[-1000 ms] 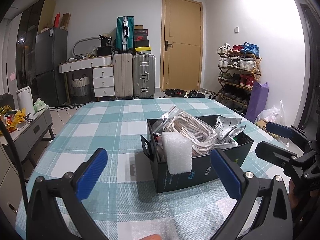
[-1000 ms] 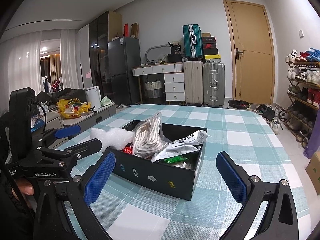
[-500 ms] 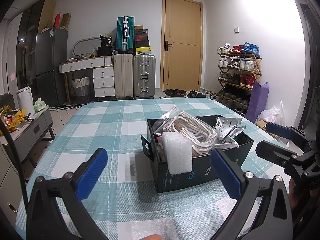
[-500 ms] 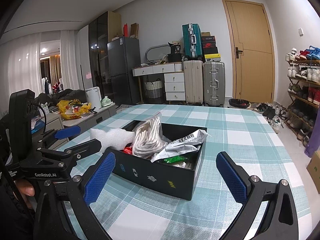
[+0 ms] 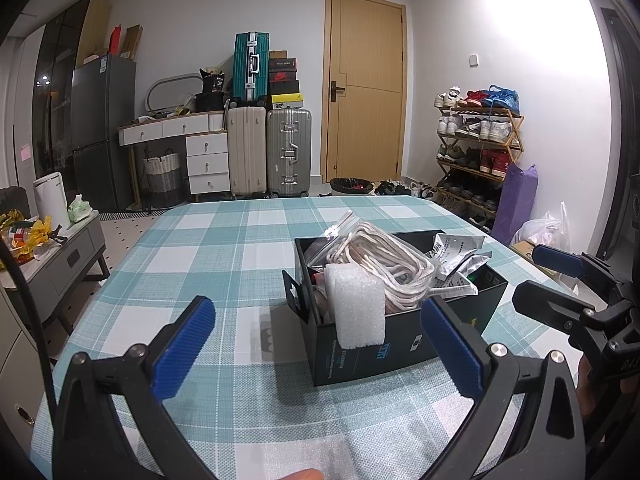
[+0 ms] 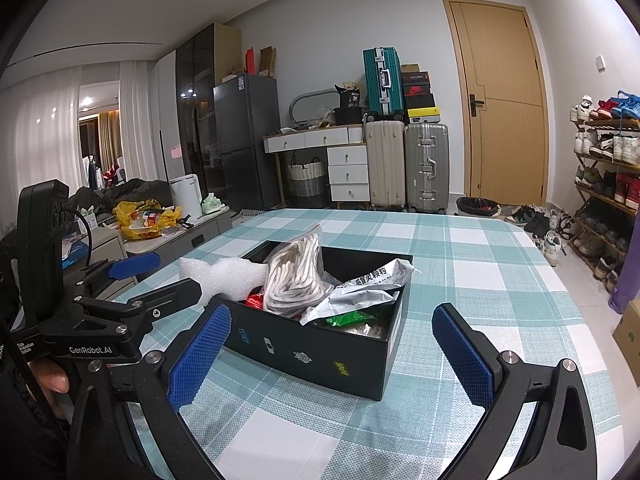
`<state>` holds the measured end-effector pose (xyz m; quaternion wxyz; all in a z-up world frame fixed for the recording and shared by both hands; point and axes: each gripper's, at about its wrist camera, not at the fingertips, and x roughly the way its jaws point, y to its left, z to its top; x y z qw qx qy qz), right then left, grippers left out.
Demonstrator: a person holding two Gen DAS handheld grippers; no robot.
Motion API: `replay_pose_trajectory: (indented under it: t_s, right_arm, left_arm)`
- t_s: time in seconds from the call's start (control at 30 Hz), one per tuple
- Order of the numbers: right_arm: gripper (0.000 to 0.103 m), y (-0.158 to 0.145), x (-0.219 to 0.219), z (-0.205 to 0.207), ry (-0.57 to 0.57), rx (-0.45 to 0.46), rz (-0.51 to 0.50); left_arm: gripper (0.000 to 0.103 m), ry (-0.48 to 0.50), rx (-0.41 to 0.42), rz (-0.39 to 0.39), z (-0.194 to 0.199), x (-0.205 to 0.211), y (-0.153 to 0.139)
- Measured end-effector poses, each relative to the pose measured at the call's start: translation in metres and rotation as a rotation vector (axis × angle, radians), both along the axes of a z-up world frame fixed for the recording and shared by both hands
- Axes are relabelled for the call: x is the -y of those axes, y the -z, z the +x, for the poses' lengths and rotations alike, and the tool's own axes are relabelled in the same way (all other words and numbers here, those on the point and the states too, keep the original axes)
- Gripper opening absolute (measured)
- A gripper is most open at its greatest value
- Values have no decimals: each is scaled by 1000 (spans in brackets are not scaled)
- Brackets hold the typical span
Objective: Organize soft objects
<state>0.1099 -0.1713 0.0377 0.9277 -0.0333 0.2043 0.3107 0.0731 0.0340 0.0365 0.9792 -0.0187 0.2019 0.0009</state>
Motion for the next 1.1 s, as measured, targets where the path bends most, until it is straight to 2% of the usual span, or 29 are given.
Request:
replay_pose_trajectory:
  t_s: [1.1]
  right_arm:
    - [102,0,1,1,-1,-1,2]
  left_arm:
    - [103,-5,-2,2,1,-1,0]
